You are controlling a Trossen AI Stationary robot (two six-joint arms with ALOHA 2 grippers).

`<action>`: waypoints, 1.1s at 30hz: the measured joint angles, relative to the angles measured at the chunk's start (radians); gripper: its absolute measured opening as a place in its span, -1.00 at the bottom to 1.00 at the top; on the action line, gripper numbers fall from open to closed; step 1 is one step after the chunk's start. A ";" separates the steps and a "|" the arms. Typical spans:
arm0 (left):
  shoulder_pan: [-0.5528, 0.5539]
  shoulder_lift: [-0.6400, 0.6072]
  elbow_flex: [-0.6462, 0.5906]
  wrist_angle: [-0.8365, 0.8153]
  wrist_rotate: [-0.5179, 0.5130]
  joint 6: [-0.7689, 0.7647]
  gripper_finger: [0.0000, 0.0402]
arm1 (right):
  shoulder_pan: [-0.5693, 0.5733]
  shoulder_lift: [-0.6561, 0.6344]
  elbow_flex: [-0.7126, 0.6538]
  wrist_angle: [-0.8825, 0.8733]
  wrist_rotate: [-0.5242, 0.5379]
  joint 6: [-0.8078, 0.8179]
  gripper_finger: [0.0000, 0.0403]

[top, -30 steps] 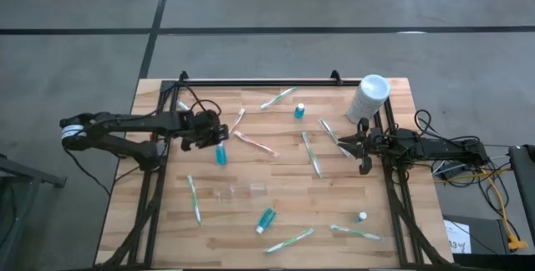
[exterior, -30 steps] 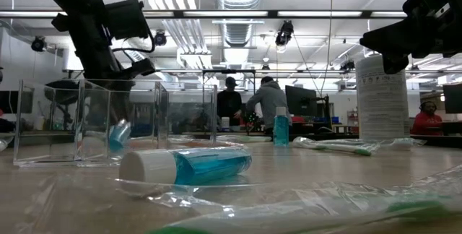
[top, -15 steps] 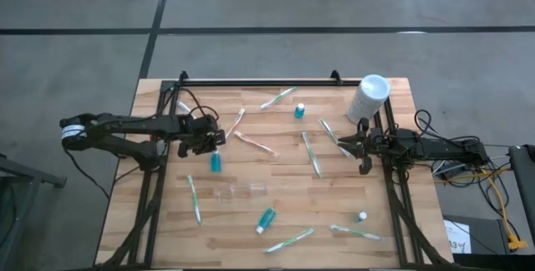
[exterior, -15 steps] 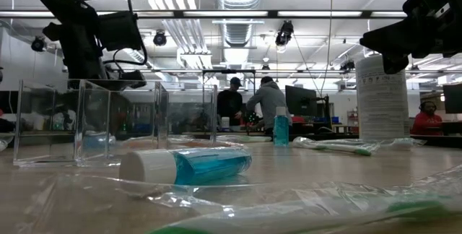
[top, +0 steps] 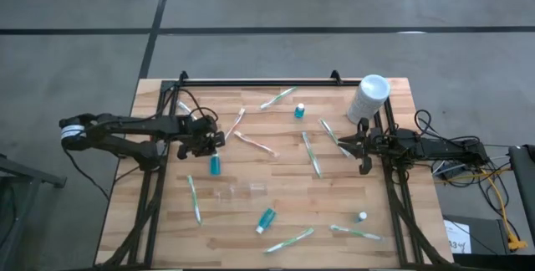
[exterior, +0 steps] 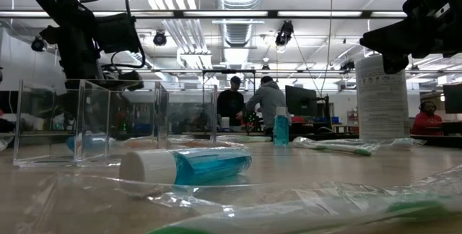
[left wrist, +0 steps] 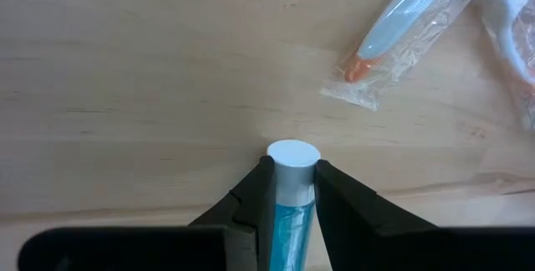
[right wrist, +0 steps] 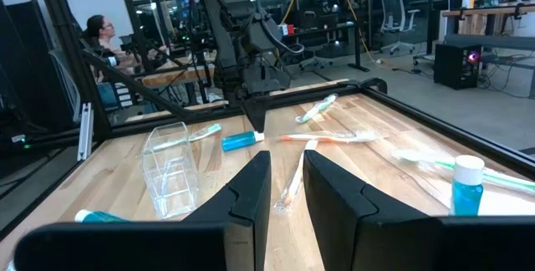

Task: Pick & Place toothbrushing station
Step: Put the blue mouthwash into the transparent organizer

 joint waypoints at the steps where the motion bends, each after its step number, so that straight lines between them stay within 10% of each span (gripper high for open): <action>1: 0.000 0.000 0.000 0.000 0.001 0.002 -0.59 | 0.000 0.000 0.000 0.000 0.000 0.000 -0.66; 16: 0.000 0.002 -0.008 -0.002 0.001 0.004 -0.21 | 0.000 0.000 0.000 0.000 0.000 0.000 -0.66; 33: 0.003 0.050 -0.045 0.067 0.016 -0.004 -0.20 | 0.000 0.000 0.000 0.000 0.000 0.000 -0.66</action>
